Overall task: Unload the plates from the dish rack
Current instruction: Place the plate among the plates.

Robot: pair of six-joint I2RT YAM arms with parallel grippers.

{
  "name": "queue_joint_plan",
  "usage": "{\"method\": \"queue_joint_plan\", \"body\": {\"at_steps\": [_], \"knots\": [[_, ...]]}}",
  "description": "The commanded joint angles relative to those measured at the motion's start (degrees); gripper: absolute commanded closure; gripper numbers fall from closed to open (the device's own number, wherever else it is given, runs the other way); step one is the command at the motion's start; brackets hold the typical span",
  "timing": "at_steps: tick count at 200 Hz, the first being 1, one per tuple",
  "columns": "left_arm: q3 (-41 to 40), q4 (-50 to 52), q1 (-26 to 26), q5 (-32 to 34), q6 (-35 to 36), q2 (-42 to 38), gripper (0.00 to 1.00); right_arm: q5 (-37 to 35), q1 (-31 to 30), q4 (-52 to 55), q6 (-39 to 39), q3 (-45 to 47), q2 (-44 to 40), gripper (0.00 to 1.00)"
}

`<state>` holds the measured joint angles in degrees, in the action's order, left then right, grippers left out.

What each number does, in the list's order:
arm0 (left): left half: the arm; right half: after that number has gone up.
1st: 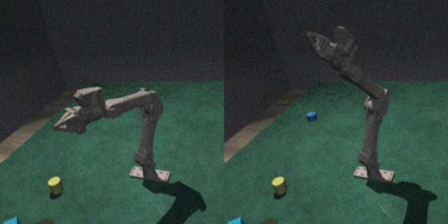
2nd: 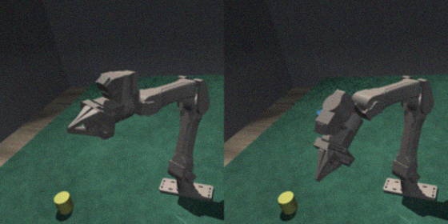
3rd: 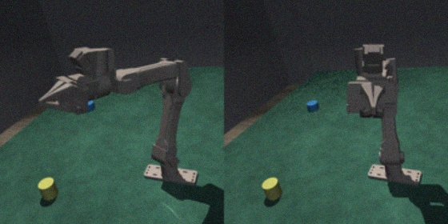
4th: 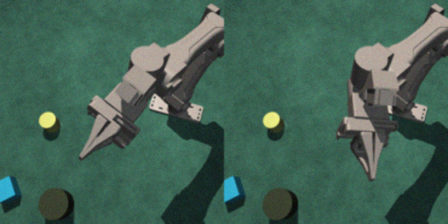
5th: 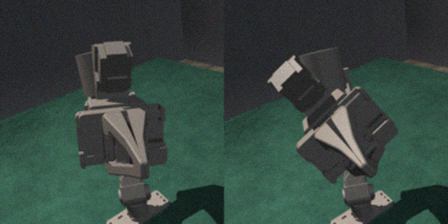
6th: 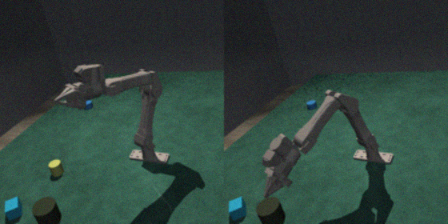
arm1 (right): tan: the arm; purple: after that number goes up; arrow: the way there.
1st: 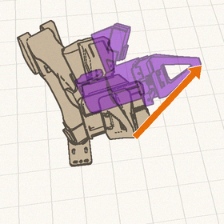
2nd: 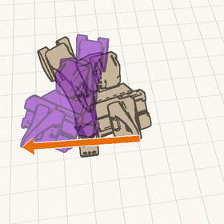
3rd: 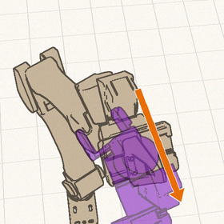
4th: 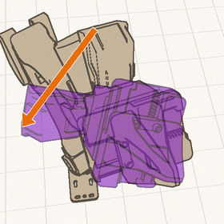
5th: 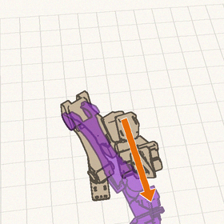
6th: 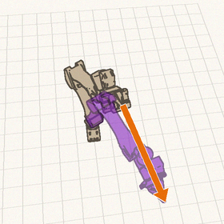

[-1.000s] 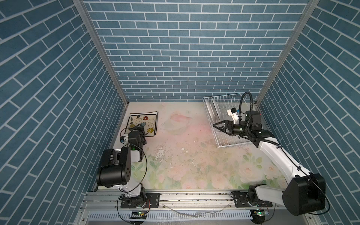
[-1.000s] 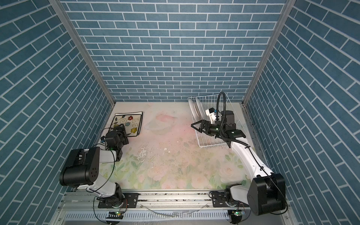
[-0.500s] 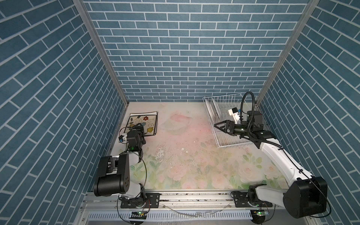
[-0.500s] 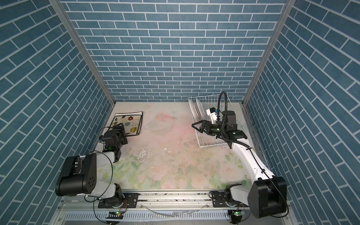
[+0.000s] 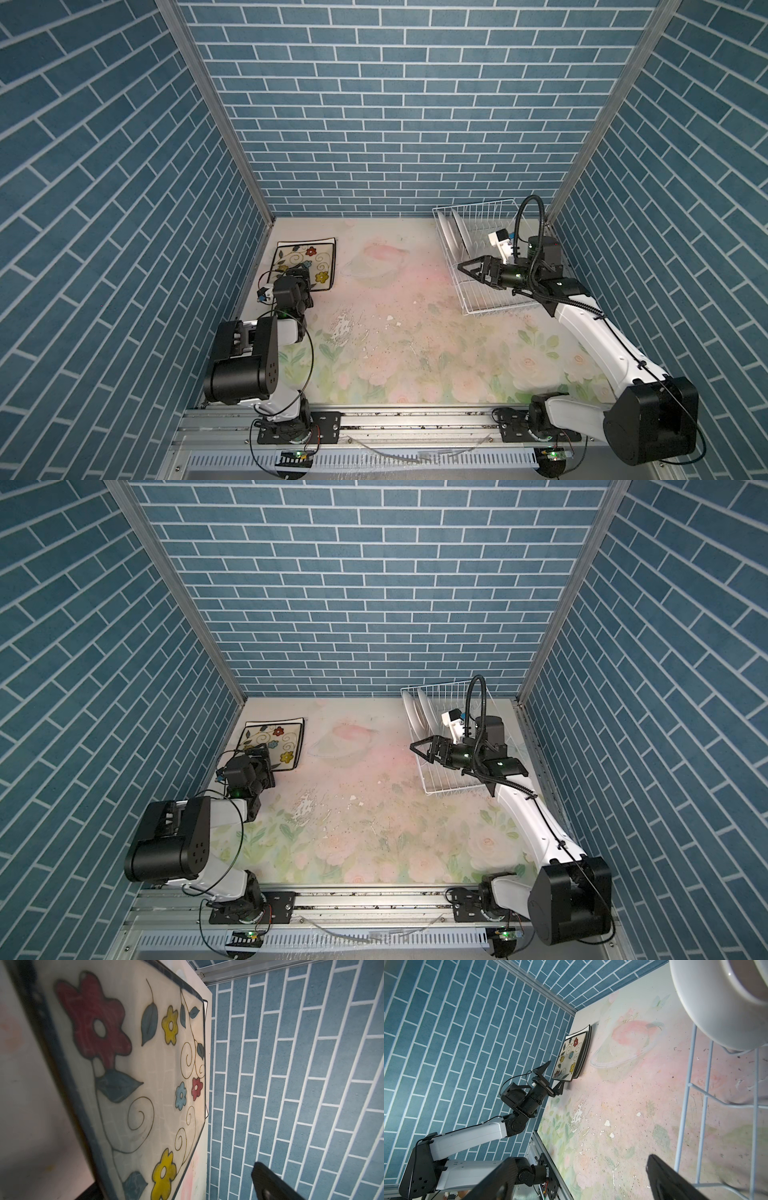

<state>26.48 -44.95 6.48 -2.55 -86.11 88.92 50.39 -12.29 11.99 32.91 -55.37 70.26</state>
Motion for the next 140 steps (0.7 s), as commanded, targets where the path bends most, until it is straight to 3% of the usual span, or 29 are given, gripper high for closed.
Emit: {"method": "queue_joint_plan", "body": {"at_steps": [1, 33, 73, 140], "knots": [[3.14, 1.29, -0.24, -0.15, 2.73, -1.8, 0.01, 1.46, 0.43, 0.43, -2.54, 0.98, -0.3, 0.02], [6.79, 12.08, -0.24, 0.57, 6.45, -3.58, 0.0, 1.5, 0.6, 0.57, -2.58, 0.71, -0.47, 0.02], [10.67, 18.66, -0.24, 1.25, 9.55, -4.1, 0.0, 1.47, 0.69, 0.31, -2.59, 1.06, -0.31, 0.02], [11.93, 17.84, -0.33, -0.62, 7.93, -0.73, 0.0, 1.64, 1.03, 0.7, -2.66, 1.06, -0.74, 0.02]]}}
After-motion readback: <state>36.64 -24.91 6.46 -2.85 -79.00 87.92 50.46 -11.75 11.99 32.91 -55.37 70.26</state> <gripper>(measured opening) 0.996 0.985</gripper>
